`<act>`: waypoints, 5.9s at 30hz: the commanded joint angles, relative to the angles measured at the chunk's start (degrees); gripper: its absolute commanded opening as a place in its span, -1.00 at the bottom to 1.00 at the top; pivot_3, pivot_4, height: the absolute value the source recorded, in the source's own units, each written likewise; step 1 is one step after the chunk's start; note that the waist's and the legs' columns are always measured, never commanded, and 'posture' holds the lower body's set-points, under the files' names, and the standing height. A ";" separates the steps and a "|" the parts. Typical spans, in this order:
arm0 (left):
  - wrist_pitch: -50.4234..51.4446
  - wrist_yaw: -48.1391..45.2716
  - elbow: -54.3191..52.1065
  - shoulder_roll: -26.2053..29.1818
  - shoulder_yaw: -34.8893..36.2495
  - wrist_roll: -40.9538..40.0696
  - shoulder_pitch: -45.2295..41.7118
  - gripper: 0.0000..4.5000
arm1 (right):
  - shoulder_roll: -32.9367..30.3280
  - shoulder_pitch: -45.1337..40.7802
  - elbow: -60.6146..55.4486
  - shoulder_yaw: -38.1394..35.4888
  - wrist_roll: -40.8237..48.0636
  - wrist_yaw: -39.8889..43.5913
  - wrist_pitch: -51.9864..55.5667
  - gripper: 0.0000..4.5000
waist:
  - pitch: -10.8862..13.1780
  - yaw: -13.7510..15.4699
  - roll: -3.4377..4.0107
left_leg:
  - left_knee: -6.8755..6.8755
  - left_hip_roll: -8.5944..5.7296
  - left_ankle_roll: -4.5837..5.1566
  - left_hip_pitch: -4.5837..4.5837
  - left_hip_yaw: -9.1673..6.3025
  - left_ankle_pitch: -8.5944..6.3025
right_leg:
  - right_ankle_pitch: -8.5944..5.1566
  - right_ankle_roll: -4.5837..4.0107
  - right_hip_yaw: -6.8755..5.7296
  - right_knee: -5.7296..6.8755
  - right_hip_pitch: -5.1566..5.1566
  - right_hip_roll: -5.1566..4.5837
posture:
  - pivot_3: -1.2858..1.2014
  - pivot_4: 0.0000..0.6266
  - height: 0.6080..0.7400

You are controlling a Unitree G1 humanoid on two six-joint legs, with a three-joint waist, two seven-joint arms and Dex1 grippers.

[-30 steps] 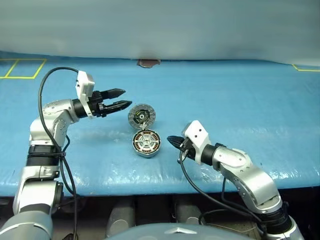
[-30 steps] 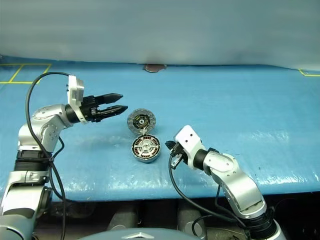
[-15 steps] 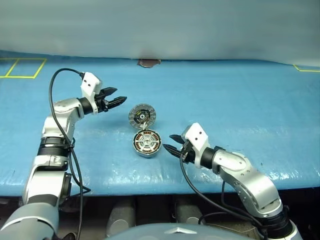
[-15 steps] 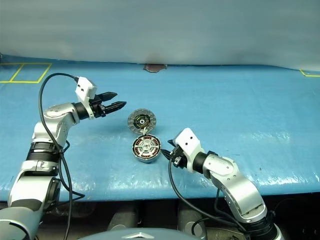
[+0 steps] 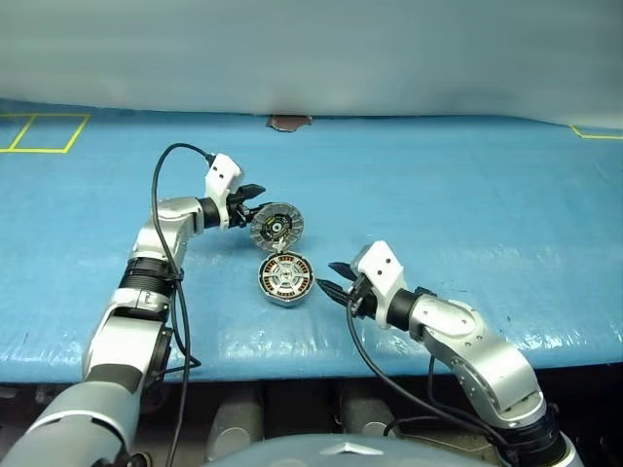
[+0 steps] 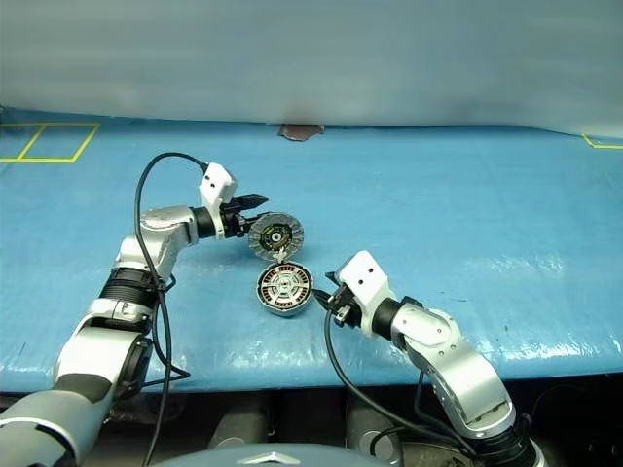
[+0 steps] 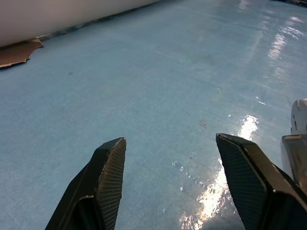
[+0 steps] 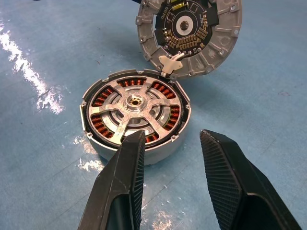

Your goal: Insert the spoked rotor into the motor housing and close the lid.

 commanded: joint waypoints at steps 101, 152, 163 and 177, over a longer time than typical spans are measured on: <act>18.46 -24.53 -26.67 7.53 -11.43 -7.09 13.05 -0.98 | 0.06 4.91 -3.30 -2.72 0.09 -1.77 -3.92 -0.13 | 0.00 0.15 -0.01 | 0.08 0.02 0.00 0.01 0.02 0.00 | -0.08 -0.15 0.03 -0.01 0.03 -0.02 | 0.03 -0.52 1.00; 17.53 -17.20 -25.98 12.39 -0.65 -11.05 15.35 -1.00 | 9.81 -5.22 6.71 1.32 -1.21 -2.21 -6.75 0.03 | 0.00 0.09 0.01 | -0.01 0.06 0.00 0.04 0.06 0.00 | -0.10 -0.21 0.04 0.00 -0.02 -0.01 | 0.03 -0.52 1.00; 11.14 -20.45 -25.95 17.67 -4.90 -5.02 17.06 -1.00 | 12.51 -5.86 9.87 2.75 0.33 -1.25 -6.81 0.96 | 0.01 0.06 0.02 | -0.03 0.07 0.00 0.04 0.07 0.00 | -0.10 -0.24 0.05 0.00 -0.04 0.00 | 0.03 -0.52 1.00; 10.36 -20.10 -27.10 17.44 -4.77 -4.84 18.26 -1.00 | 16.31 -8.01 18.98 2.52 -0.13 -0.97 -8.26 0.96 | 0.01 0.02 0.03 | -0.05 0.08 0.00 0.04 0.08 0.00 | -0.10 -0.24 0.05 0.00 -0.06 0.00 | 0.03 -0.52 1.00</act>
